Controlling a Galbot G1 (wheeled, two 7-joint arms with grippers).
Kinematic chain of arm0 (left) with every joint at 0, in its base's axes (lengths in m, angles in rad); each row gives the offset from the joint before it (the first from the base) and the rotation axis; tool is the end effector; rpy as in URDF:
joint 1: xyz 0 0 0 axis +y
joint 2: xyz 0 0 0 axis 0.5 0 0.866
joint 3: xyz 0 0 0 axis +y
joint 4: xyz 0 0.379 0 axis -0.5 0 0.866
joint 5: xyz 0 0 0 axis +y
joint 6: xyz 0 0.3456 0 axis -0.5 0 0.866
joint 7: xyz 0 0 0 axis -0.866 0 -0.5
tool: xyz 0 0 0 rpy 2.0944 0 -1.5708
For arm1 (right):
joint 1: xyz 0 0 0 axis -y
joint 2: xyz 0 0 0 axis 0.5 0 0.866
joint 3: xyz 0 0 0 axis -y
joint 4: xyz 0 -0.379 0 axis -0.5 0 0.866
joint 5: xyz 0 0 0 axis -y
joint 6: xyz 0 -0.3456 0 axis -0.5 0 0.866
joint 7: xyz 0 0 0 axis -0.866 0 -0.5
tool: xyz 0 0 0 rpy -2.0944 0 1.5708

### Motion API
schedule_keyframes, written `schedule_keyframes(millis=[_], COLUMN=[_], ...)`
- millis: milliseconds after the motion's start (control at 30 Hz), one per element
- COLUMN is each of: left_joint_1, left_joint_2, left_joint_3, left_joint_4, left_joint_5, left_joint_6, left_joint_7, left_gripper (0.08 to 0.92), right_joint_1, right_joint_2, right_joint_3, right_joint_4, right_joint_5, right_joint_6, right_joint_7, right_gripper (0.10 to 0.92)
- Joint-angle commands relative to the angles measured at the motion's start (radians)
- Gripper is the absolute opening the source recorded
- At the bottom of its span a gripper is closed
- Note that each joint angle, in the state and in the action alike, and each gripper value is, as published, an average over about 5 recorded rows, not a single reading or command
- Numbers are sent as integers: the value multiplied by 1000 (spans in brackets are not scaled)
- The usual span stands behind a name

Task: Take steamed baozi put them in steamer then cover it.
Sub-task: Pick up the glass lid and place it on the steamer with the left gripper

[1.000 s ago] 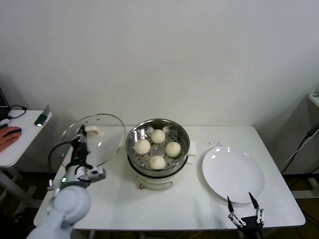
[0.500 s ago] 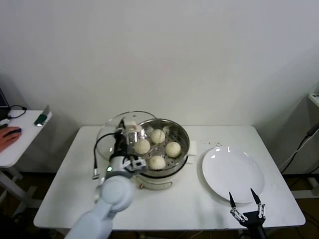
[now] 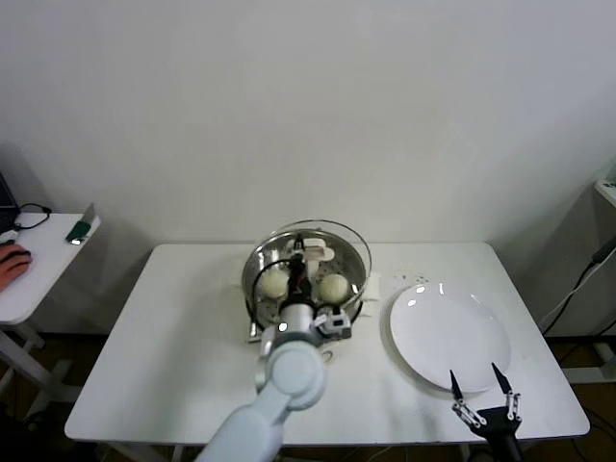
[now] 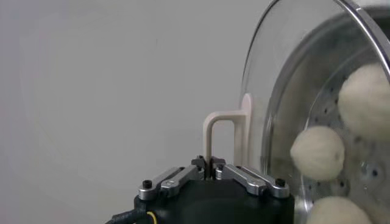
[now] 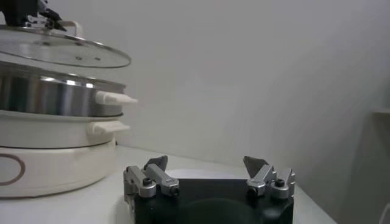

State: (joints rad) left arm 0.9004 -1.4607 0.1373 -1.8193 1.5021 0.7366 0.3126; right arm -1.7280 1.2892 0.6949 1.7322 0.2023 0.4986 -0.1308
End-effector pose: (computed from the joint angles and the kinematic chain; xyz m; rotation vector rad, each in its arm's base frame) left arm 0.3077 -0.1721 -0.2727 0.0193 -2.3169 -2.0692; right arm 0.0758 -0.1458 -0.4404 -0.1195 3.1249 -0.2325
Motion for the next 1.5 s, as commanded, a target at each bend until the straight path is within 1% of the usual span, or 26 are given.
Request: schedule_keyframes(millis=[33,367,667,1200,1433,1500], left_joint_1=[-3,32,29,33,39,40], left_joint_2=[-90,-47,-17,-16,0,8], left_joint_3=[45,3,-13,-26,-21,-16], left_joint_4=[70,86,101,135,104,80], left_joint_5=[72,83,78,81,46,27], left_joint_6=[38,18,6,-16,-12,-7], left_joint_7=[-10,-42,-54,-98,-91,-80], left_gripper=[148,148,148,148,148,173], right_joint_1=[-7,-11,-8,-7,-3,-2], right_joint_2=[0,2,4,6,5,5], right_joint_3=[1,5,7,4,4,4], right_joint_4=[16,17,15,1,6,6], right_joint_5=[13,13,14,12,12,12], right_joint_6=[-4,-2,-3,16,12,8], right_joint_7=[-1,-2,-4,-6,-11,-14], right_gripper=[823,823,823,823,823,823])
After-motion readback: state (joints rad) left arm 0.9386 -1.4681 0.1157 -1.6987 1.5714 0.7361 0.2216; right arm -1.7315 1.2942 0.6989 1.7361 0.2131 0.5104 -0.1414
